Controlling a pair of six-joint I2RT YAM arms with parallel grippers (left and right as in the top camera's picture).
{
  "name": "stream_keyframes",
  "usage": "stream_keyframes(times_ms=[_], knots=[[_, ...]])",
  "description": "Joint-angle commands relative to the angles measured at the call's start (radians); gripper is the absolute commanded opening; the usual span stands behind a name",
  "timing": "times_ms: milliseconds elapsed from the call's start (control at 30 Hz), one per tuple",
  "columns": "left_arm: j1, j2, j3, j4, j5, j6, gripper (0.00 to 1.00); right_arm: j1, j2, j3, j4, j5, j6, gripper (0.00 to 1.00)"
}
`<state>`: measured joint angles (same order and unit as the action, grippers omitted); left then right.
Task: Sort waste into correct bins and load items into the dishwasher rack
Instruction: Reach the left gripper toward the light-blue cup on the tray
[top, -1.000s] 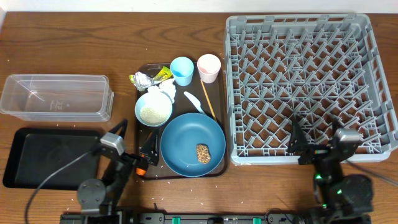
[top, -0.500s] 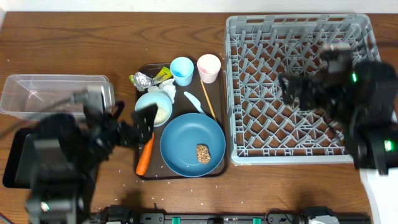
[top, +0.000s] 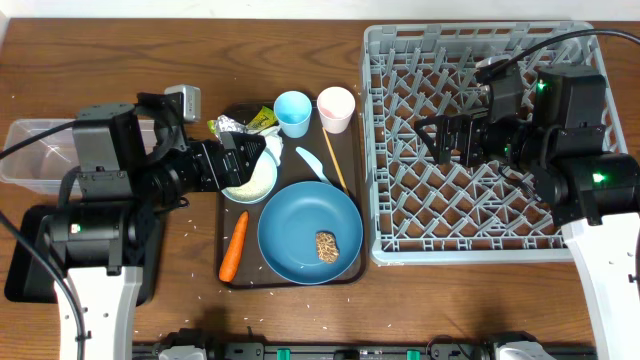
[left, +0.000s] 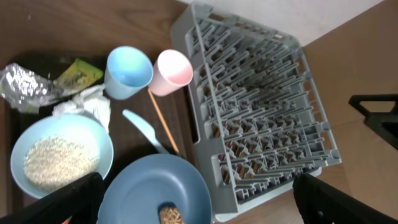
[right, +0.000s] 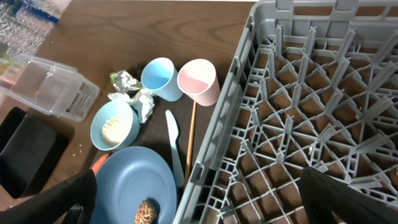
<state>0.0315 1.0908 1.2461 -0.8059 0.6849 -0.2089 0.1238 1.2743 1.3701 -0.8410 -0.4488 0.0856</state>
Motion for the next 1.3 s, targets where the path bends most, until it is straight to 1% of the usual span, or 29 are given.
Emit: stream_keyframes(times_ms=[0,67,167,200,300,400,467,533,600,800,867,1000,1133,1267], knots=[[-0.002,0.013,0.013,-0.017,-0.050,-0.016,0.98,-0.010,-0.008,0.019,0.024,-0.006,-0.018,0.99],[-0.006,0.029,0.013,-0.016,-0.103,-0.053,0.98,-0.009,-0.004,0.019,0.043,0.042,0.029,0.99],[-0.037,0.089,0.024,-0.005,-0.141,-0.050,0.98,-0.009,0.010,0.019,0.024,0.147,0.176,0.99],[-0.053,0.126,0.041,-0.011,-0.157,-0.047,0.98,-0.009,0.018,0.019,0.011,0.164,0.196,0.99],[-0.107,0.243,0.117,-0.055,-0.229,-0.047,0.98,-0.009,0.044,0.019,-0.033,0.169,0.199,0.99],[-0.164,0.369,0.230,-0.118,-0.371,-0.024,0.98,-0.009,0.072,0.019,-0.079,0.177,0.199,0.99],[-0.197,0.451,0.306,-0.142,-0.491,-0.019,0.99,-0.009,0.092,0.019,-0.108,0.187,0.198,0.99],[-0.218,0.524,0.359,-0.132,-0.547,0.017,0.97,-0.009,0.108,0.019,-0.128,0.188,0.198,0.99],[-0.223,0.586,0.383,-0.091,-0.558,0.028,0.94,-0.009,0.119,0.019,-0.140,0.188,0.198,0.97],[-0.218,0.737,0.383,0.080,-0.574,0.029,0.93,-0.009,0.124,0.019,-0.150,0.187,0.187,0.88],[-0.218,0.784,0.383,0.134,-0.573,0.028,0.92,-0.008,0.124,0.019,-0.156,0.187,0.187,0.87],[-0.220,0.858,0.383,0.238,-0.564,0.018,0.85,-0.008,0.125,0.019,-0.162,0.188,0.187,0.86],[-0.221,0.903,0.383,0.266,-0.563,0.008,0.77,-0.008,0.125,0.019,-0.163,0.191,0.187,0.86],[-0.221,0.935,0.381,0.234,-0.563,0.008,0.67,-0.008,0.125,0.019,-0.161,0.191,0.187,0.85]])
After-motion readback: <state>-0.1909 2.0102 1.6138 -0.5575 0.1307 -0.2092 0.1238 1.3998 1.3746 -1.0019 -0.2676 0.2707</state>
